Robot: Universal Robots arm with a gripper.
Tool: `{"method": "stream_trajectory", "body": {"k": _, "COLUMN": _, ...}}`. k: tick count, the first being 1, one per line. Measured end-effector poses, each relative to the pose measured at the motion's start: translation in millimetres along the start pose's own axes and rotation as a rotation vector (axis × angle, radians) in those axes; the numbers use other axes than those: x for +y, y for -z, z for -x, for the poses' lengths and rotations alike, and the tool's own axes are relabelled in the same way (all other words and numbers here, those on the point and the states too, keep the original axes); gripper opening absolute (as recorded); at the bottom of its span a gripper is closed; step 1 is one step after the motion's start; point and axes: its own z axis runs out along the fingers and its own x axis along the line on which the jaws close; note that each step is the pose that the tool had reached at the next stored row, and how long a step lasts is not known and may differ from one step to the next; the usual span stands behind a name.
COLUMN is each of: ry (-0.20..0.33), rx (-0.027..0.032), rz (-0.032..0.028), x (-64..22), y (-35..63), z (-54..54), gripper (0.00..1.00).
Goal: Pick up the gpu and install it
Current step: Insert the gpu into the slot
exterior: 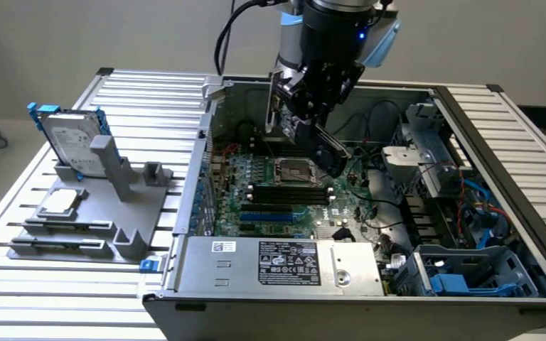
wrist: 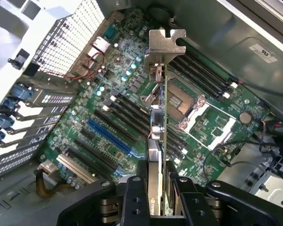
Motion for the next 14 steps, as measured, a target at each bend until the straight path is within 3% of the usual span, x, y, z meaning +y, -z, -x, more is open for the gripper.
{"method": "stream_trajectory", "body": {"k": 14, "ry": 0.255, "rx": 0.0056, "rz": -0.0059, "x": 0.0, "y": -0.2, "z": 0.0, "gripper": 0.27}}
